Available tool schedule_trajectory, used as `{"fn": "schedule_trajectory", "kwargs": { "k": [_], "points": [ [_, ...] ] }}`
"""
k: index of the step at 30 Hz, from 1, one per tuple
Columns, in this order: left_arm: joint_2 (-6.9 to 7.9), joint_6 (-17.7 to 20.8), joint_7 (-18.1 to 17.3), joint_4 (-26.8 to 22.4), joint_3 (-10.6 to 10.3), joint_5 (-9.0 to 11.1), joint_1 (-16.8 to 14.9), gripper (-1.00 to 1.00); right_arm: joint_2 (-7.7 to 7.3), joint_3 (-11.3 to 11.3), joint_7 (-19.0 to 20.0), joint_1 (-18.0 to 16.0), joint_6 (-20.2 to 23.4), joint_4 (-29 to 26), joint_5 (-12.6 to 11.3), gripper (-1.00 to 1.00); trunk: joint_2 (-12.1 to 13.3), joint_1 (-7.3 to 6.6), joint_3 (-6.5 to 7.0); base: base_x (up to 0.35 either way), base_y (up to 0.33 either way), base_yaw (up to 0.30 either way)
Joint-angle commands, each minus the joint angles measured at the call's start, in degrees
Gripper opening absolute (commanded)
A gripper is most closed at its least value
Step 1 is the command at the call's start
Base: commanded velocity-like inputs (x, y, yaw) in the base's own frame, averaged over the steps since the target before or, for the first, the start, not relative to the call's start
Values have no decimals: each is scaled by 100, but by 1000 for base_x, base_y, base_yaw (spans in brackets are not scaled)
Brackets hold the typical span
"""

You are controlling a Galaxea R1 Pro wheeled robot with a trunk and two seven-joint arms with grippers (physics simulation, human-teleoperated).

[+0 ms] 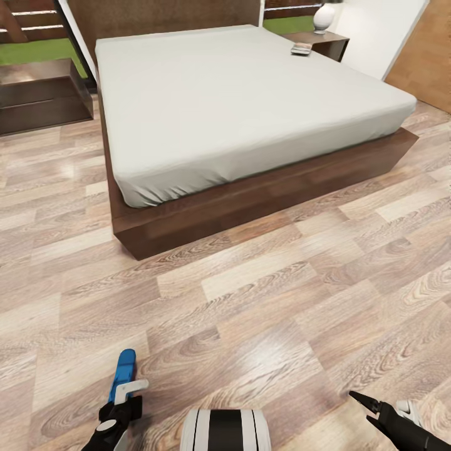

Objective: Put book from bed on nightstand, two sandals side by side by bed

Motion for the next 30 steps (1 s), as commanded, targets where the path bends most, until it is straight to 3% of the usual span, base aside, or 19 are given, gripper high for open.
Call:
{"fn": "schedule_trajectory", "kwargs": {
  "k": [1,4,7,10,12,13,16,18,21,24,26,30],
  "points": [
    [1,17,19,-14,-6,34,0,-100,1,-11,3,-3,44,1,-27,100,0,-3,20,0,0,0],
    [-13,30,-29,-137,-10,40,0,-100,2,-14,3,-2,54,1,-31,100,4,-11,86,0,0,0],
    [-41,92,-360,-567,-19,43,0,-100,1,-15,3,-1,56,8,-31,100,8,-19,153,0,0,0],
    [-49,529,-736,-1046,-27,47,0,-100,-4,-15,3,-5,57,9,-31,100,12,-26,219,0,0,0],
    [-42,1112,-1285,-1487,-24,73,0,-100,-7,-15,8,-4,57,9,-30,100,15,-32,263,0,0,0],
    [-37,1221,-1442,-1560,-19,101,0,-100,-10,-15,11,-3,57,9,-28,100,16,-34,285,0,0,0],
    [2,1780,-2500,-1866,-7,500,0,-100,-31,-20,18,-3,73,15,-27,100,20,-42,352,0,0,0],
    [97,2135,-3133,-2044,-4,855,0,-100,-88,-24,19,-3,210,26,-24,100,23,-47,396,0,0,0],
    [234,2308,-3479,-2115,-8,1022,0,-100,-264,-9,20,-1,320,38,-23,100,27,-55,463,0,0,0],
    [350,2367,-3770,-2139,-10,1075,0,-100,-357,-1,20,6,355,41,-20,100,31,-63,529,0,0,0],
    [568,2391,-4156,-2149,-4,1100,0,-100,-394,2,10,8,335,169,4,100,34,-68,573,0,0,0],
    [679,2395,-4288,-2150,-3,1106,0,-100,-401,2,4,9,308,263,17,100,39,-78,662,0,0,0]
  ]
}}
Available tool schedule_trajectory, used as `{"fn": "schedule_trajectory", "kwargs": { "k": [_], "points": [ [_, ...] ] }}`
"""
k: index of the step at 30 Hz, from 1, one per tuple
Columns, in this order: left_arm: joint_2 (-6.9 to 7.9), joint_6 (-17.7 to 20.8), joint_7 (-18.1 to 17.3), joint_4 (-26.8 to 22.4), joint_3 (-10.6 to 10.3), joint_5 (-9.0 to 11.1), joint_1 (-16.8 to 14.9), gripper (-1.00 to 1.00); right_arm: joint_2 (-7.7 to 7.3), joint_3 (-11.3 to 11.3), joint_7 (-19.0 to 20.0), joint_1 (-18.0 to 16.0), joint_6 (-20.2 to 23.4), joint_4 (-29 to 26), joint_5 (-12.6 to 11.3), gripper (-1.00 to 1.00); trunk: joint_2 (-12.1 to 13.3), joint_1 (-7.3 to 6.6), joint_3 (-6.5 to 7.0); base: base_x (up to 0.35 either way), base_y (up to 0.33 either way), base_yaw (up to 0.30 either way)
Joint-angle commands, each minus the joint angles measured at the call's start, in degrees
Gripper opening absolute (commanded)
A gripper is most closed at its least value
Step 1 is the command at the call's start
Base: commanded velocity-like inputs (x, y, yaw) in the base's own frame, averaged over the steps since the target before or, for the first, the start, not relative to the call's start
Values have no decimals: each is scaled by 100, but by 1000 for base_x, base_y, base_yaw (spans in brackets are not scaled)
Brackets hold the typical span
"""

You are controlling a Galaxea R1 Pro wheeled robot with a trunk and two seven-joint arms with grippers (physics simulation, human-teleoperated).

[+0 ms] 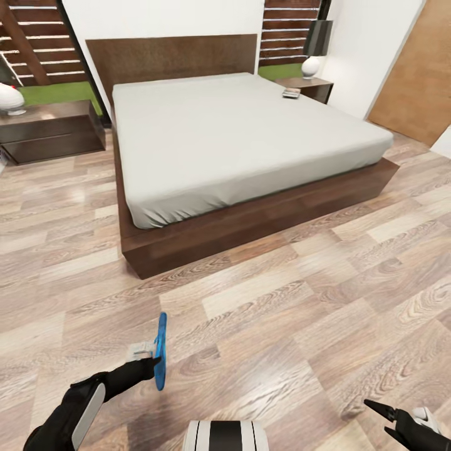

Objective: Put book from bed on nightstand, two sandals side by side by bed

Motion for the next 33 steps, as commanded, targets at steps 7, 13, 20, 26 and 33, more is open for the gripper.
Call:
{"fn": "schedule_trajectory", "kwargs": {
  "k": [7,13,20,26,33],
  "points": [
    [17,42,-34,-2,7,24,-1,-100,4,-10,3,-2,14,14,-3,100,8,-19,152,0,0,0],
    [16,42,-35,0,7,24,-1,-100,34,-2,-4,6,-9,15,12,100,16,-34,285,0,0,0],
    [0,24,-27,38,-21,32,-1,-100,59,5,-32,7,-170,30,306,100,26,-52,440,0,0,0],
    [19,-21,-15,241,-13,24,54,-100,61,28,-51,7,-1735,680,1340,100,34,-68,573,0,0,0],
    [25,-600,-18,1129,-23,-7,76,-100,61,26,-55,5,-2582,1932,1519,100,43,-86,728,0,0,0]
  ]
}}
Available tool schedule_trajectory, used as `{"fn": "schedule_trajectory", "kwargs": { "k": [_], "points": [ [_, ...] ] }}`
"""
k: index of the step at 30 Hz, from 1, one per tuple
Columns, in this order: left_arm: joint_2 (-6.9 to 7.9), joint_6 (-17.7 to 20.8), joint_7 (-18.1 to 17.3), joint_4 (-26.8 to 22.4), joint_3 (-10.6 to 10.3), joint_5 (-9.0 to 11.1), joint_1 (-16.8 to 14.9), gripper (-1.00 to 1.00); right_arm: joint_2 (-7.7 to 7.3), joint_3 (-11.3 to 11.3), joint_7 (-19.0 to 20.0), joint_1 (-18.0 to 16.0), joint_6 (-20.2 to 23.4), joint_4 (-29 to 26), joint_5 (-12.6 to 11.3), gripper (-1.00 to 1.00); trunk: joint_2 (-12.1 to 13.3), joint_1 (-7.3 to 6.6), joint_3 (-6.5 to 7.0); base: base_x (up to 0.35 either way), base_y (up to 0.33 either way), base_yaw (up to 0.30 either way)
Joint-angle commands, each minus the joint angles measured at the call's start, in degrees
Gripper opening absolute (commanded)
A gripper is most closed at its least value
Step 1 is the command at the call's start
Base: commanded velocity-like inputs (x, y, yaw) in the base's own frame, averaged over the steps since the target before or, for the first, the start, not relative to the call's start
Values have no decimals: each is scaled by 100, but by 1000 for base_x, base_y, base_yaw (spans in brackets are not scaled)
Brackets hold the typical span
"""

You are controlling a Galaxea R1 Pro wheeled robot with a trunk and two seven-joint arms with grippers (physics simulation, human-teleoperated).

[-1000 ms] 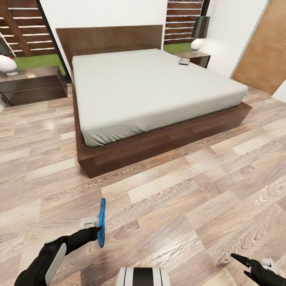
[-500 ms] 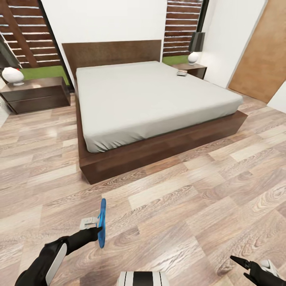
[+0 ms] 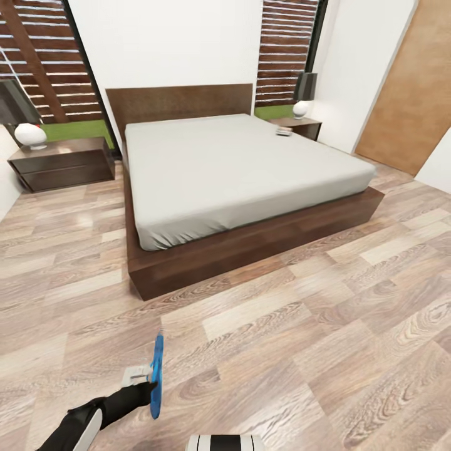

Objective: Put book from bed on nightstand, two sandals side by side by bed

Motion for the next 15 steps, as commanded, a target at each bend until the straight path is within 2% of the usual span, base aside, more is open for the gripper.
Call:
{"fn": "schedule_trajectory", "kwargs": {
  "k": [1,3,5,15],
  "points": [
    [-4,-149,-10,156,7,47,-2,-100,1,-17,15,-1,-27,75,-49,100,0,-4,19,0,0,0],
    [-7,-412,-10,339,1,42,-2,-100,1,-17,17,-1,-128,153,-48,100,3,-9,63,0,0,0],
    [-8,-508,-10,403,-1,44,-1,-100,1,-18,18,0,-179,180,-47,100,5,-14,108,0,0,0],
    [-9,-608,-10,473,-3,56,-1,-100,1,-25,21,0,-254,207,-44,100,19,-40,329,0,0,0]
  ]
}}
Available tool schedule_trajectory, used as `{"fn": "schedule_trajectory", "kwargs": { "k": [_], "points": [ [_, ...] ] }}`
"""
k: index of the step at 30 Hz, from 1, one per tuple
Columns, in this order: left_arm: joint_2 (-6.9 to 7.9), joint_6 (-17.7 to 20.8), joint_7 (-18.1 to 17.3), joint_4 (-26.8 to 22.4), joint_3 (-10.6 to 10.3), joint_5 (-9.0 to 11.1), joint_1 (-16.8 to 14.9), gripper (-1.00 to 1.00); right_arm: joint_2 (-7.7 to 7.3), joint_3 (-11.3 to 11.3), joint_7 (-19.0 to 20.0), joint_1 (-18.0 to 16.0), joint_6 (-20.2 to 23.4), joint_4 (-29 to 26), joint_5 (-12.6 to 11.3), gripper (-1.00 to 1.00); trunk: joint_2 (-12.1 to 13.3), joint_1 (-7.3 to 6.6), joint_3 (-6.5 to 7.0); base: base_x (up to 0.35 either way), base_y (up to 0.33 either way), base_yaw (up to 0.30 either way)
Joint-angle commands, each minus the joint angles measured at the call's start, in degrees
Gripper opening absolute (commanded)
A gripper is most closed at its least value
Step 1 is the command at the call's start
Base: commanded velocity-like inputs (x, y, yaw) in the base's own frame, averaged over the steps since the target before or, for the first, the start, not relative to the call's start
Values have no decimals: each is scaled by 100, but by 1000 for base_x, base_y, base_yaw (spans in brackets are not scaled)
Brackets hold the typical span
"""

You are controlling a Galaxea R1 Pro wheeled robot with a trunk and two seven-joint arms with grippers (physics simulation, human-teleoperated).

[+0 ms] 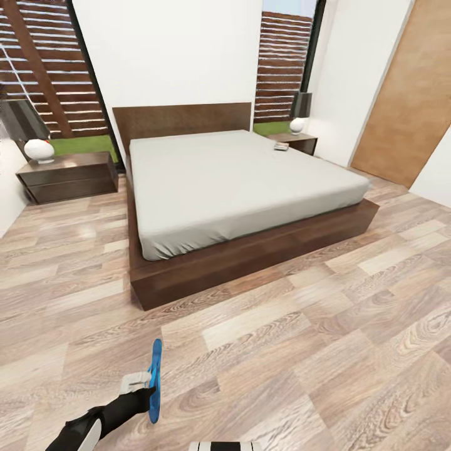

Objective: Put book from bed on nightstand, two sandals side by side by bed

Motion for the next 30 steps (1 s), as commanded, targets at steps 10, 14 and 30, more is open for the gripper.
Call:
{"fn": "schedule_trajectory", "kwargs": {
  "k": [10,14,30],
  "points": [
    [-15,34,-4,98,-1,31,-1,-100,1,-23,45,-2,57,-7,-61,100,12,-27,218,0,0,0],
    [-37,24,9,189,-8,22,-1,-100,61,9,26,-2,55,0,-41,100,17,-37,306,0,0,0],
    [-169,20,15,445,-24,-6,-1,-100,902,31,-16,-3,-483,23,1204,100,39,-78,661,0,0,0]
  ]
}}
